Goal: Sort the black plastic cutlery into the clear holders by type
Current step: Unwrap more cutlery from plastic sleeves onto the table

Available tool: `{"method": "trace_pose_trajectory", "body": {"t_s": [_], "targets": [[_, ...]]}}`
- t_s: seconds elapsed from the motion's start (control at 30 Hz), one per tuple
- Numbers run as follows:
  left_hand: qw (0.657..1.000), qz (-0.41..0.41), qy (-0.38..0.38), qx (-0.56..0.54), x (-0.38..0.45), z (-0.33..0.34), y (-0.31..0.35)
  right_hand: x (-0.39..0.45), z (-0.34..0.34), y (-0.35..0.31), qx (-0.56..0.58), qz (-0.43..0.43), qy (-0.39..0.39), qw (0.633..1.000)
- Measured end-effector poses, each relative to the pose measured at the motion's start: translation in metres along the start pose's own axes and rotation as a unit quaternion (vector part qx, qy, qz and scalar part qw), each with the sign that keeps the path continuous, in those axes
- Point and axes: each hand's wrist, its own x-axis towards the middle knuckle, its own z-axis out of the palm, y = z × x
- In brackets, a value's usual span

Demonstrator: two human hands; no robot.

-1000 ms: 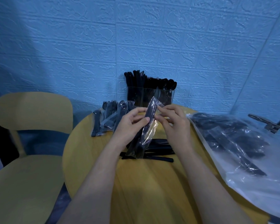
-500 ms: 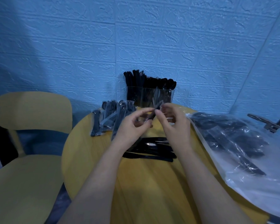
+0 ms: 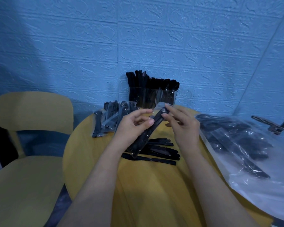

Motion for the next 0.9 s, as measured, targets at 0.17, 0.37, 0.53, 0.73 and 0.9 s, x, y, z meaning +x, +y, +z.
{"method": "trace_pose_trajectory", "body": {"t_s": [0.17, 0.37, 0.53, 0.73, 0.9], "targets": [[0.999, -0.032, -0.028, -0.011, 0.0, 0.0, 0.002, 0.002, -0.004, 0.011, -0.136, -0.134, 0.06, 0.98], [0.988, -0.112, -0.099, -0.037, -0.005, -0.004, 0.009, 0.003, -0.004, 0.01, -0.107, -0.088, 0.093, 0.986], [0.973, -0.181, -0.132, -0.058, -0.007, -0.011, 0.011, 0.006, -0.01, 0.008, -0.046, -0.004, 0.168, 0.985], [0.969, -0.195, 0.056, -0.143, 0.001, -0.016, 0.002, 0.007, -0.012, 0.006, -0.025, 0.095, 0.184, 0.978], [0.96, -0.16, 0.155, -0.171, 0.003, -0.017, -0.003, 0.01, -0.012, 0.006, 0.114, 0.228, 0.206, 0.945]]}}
